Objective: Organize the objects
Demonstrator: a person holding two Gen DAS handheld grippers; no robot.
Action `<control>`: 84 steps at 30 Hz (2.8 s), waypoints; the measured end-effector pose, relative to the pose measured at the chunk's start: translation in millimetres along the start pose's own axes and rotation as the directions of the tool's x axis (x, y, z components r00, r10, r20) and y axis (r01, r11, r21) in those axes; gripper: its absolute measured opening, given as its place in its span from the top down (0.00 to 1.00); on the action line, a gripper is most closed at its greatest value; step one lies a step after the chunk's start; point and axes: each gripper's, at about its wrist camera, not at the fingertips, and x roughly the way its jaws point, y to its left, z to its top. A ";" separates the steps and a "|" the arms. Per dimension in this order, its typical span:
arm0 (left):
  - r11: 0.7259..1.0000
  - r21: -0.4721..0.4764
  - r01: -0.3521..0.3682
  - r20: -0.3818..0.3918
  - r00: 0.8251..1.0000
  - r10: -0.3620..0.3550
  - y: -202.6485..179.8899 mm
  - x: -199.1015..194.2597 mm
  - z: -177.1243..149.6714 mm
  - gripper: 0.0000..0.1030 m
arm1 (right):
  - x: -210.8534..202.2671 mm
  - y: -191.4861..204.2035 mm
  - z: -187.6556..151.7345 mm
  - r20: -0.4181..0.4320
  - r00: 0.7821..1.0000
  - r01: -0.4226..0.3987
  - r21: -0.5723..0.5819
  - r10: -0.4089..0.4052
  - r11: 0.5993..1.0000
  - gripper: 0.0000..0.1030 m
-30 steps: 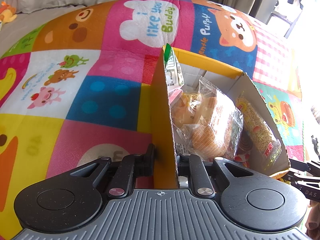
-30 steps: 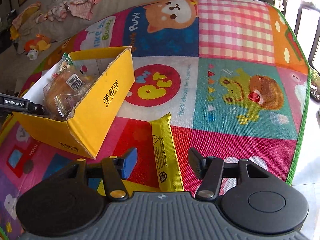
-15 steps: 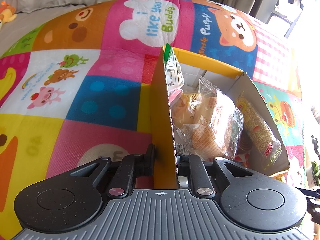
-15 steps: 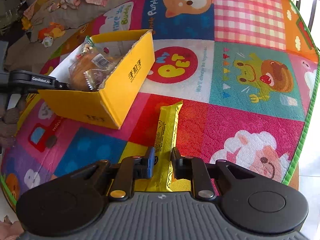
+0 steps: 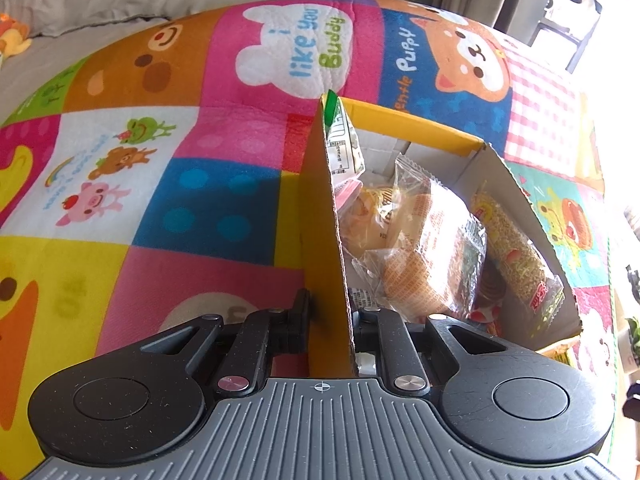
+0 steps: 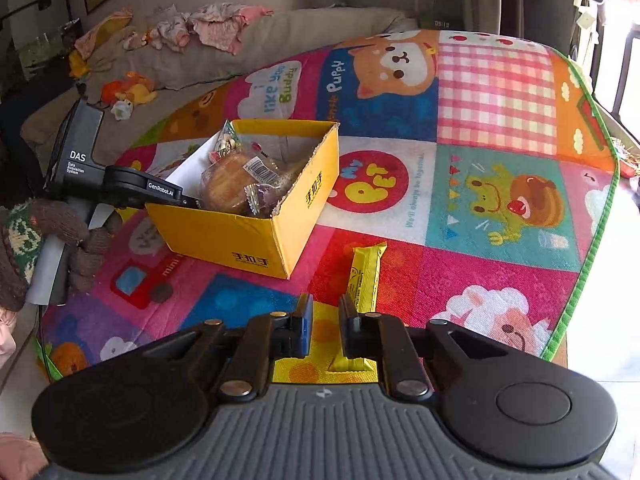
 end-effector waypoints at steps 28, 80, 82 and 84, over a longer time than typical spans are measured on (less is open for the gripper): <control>0.998 -0.008 -0.060 0.024 0.998 0.060 -7.0 3.1 -2.9 0.87 | 93.1 3.2 -29.4 0.094 0.982 0.155 0.113 -0.166 0.981 0.58; 1.000 -0.014 0.008 0.007 1.000 -0.008 -21.8 18.8 9.4 0.85 | 64.2 57.6 27.0 0.163 0.986 0.051 -0.105 -0.034 0.993 0.43; 0.999 -0.026 0.023 0.006 1.000 -0.023 -34.1 34.7 23.5 0.84 | 67.0 58.6 23.7 0.172 0.982 0.095 -0.114 -0.074 0.989 0.43; 0.999 0.008 0.032 0.017 0.999 -0.033 -44.6 57.0 42.6 0.85 | 76.7 55.2 27.6 0.188 0.973 0.155 -0.099 -0.135 0.983 0.44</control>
